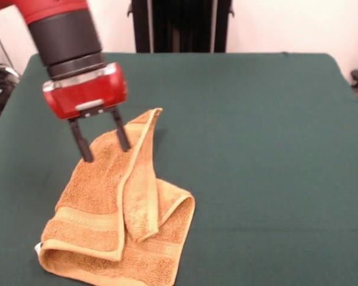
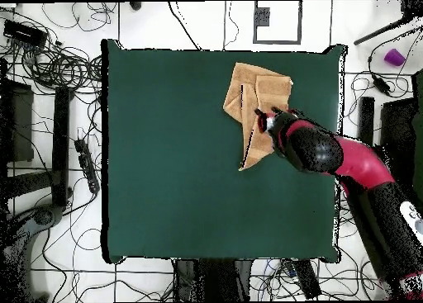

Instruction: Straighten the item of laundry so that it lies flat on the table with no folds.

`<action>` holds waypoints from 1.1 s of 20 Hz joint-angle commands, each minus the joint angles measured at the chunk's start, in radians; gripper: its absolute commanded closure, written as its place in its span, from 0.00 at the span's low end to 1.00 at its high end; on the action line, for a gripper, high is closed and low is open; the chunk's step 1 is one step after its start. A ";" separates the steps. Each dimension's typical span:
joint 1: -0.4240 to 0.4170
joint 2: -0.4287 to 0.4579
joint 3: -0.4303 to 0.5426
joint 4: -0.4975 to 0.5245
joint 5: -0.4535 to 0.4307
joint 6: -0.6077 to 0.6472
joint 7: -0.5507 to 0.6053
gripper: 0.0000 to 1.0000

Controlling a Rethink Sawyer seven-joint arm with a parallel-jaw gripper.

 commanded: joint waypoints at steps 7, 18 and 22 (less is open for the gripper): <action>0.211 0.041 -0.121 -0.133 0.122 -0.022 0.240 0.00; 0.191 0.288 -0.118 -0.327 0.021 -0.055 0.009 0.00; 0.202 0.299 -0.112 -0.406 0.002 0.036 -0.049 0.00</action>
